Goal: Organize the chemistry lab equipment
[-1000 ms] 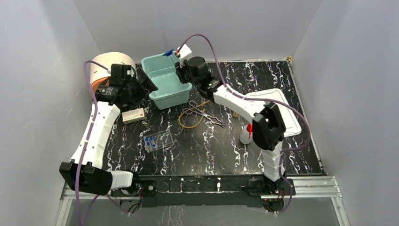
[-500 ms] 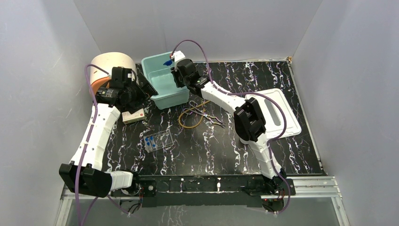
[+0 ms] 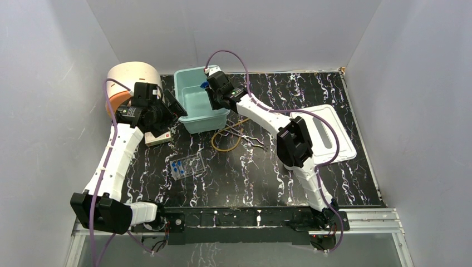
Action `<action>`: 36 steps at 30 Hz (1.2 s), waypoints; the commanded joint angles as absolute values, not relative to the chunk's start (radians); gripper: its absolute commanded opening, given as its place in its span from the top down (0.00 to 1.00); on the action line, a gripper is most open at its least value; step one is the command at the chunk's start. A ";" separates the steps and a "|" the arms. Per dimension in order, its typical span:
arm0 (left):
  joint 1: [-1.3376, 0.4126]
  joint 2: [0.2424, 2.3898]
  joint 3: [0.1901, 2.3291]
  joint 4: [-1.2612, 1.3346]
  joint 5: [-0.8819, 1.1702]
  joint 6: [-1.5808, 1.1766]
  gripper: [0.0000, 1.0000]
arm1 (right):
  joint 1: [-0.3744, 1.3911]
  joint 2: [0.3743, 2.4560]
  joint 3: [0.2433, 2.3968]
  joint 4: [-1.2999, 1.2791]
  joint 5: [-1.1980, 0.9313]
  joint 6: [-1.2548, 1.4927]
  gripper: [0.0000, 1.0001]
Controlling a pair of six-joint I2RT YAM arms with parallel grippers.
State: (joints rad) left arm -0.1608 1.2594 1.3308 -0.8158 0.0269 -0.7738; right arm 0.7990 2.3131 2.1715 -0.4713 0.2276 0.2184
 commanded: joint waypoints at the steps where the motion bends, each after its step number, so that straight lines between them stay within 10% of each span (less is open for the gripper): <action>1: -0.158 1.221 1.322 -0.818 0.035 -0.753 0.02 | 0.816 2.329 2.234 -0.576 0.265 0.294 0.67; 14: -0.158 1.223 1.334 -0.851 0.019 -0.730 0.02 | 0.818 2.705 2.747 -0.768 0.363 0.278 0.65; 36: -0.157 1.265 1.372 -0.852 0.020 -0.715 0.02 | 0.818 2.519 2.636 -0.713 0.307 0.296 0.44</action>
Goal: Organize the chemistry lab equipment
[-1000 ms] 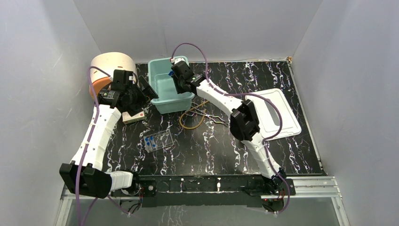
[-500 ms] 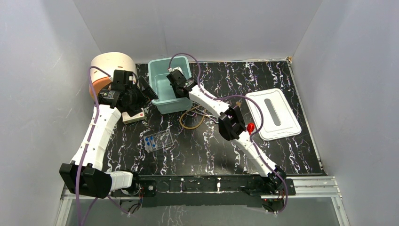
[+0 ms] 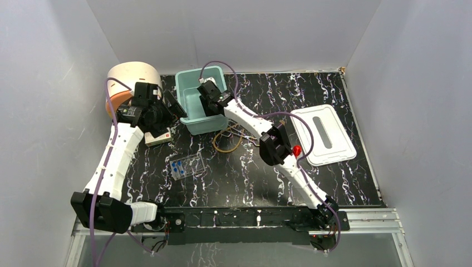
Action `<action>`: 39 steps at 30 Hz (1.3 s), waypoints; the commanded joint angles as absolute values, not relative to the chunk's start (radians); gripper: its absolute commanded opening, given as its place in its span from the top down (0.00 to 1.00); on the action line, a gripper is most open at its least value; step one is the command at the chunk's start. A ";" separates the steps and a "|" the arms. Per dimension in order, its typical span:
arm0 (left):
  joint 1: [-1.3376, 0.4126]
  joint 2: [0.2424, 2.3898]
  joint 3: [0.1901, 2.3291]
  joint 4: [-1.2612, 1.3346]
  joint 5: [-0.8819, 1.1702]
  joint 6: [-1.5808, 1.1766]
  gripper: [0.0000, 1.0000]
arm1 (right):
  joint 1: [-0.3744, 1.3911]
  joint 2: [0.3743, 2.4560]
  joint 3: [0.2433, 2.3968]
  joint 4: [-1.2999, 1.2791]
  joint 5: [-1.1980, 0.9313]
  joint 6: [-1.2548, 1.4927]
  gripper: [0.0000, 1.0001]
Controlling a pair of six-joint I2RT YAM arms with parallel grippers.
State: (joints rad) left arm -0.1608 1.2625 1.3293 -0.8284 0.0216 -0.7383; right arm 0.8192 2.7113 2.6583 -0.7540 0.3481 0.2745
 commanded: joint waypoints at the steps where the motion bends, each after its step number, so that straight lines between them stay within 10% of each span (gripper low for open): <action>1: -0.158 1.267 1.375 -0.849 0.018 -0.714 0.02 | 0.817 2.482 2.599 -0.696 0.297 0.303 0.43; 22: -0.158 1.184 1.295 -0.561 -0.092 -0.623 0.02 | 0.762 1.718 1.960 -0.735 0.457 0.240 0.14; 39: -0.158 1.181 1.237 -0.351 -0.068 -0.655 0.02 | 0.574 1.250 1.388 -0.960 0.475 0.512 0.09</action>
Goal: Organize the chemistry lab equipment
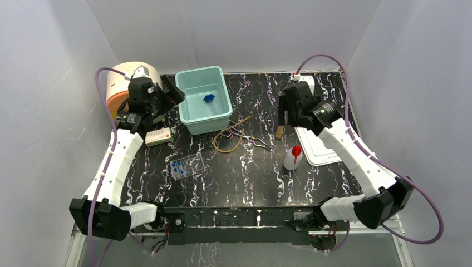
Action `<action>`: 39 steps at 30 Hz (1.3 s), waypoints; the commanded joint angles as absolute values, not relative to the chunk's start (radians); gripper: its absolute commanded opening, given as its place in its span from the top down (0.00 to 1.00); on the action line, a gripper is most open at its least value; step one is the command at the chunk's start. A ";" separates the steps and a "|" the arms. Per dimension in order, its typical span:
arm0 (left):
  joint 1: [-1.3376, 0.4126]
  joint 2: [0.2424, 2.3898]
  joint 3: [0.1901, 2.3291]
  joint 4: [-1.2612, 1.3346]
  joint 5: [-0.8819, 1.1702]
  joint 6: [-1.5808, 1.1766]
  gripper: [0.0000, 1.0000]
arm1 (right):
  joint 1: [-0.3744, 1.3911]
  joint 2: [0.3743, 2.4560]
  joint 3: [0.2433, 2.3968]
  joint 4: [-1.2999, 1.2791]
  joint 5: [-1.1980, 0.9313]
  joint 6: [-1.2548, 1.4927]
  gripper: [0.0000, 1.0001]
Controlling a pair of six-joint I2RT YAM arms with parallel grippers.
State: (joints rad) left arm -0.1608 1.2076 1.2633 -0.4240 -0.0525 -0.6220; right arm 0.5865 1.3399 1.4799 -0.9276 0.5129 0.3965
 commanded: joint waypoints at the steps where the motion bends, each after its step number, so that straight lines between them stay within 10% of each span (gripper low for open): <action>1: -0.158 1.179 1.233 -0.343 -0.057 -0.660 0.02 | 0.574 1.230 1.357 -0.982 0.461 0.543 0.09; 25: -0.158 1.139 1.184 -0.330 0.000 -0.675 0.02 | 0.548 1.133 0.947 -0.890 0.375 0.679 0.03; 39: -0.158 1.063 1.151 -0.411 0.032 -0.724 0.02 | 0.505 1.241 0.897 -0.717 0.359 0.650 0.34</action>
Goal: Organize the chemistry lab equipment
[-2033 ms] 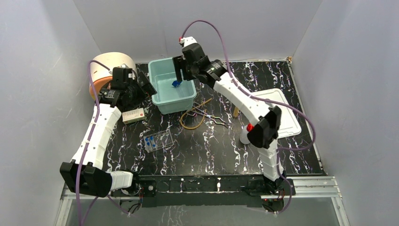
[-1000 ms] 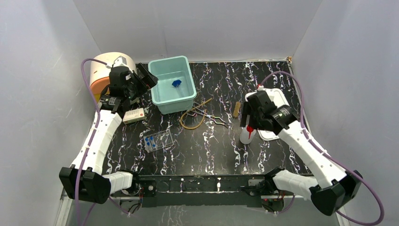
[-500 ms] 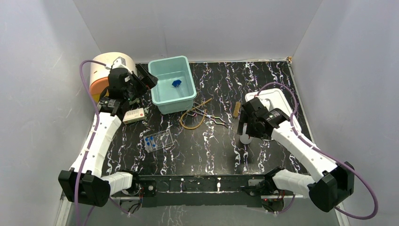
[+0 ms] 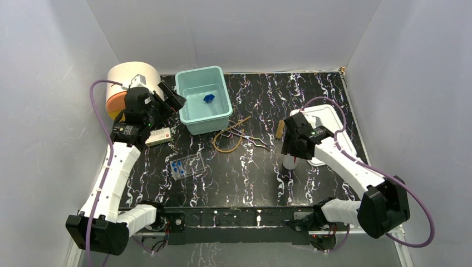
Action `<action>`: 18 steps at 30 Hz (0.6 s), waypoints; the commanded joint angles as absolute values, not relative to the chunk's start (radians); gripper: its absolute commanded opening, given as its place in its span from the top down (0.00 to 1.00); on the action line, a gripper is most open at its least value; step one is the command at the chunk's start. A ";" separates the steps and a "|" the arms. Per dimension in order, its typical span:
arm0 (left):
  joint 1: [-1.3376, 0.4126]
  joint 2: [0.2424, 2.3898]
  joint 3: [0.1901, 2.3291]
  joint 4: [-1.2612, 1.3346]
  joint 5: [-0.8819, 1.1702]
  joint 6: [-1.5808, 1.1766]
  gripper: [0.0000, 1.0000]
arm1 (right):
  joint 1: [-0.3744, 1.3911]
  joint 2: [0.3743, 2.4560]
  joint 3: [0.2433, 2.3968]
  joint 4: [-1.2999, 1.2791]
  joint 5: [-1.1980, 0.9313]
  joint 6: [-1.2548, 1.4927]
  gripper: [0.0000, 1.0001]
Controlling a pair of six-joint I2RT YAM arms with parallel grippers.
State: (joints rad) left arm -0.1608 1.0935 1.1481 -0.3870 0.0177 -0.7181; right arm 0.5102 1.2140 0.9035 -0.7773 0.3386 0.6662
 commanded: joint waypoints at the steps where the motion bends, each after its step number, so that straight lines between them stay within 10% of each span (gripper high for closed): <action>1: -0.158 1.064 1.156 -0.415 0.030 -0.724 0.02 | 0.505 1.247 0.902 -0.719 0.361 0.646 0.38; 7: -0.158 1.071 1.162 -0.423 0.023 -0.729 0.02 | 0.505 1.263 0.959 -0.721 0.361 0.590 0.59; 18: -0.158 1.069 1.188 -0.468 -0.030 -0.726 0.02 | 0.525 1.365 1.270 -0.776 0.318 0.483 0.59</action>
State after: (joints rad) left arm -0.1608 1.0851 1.1488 -0.4355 0.0086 -0.7265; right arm 0.5110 1.3422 1.1233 -0.7734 0.3283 0.5446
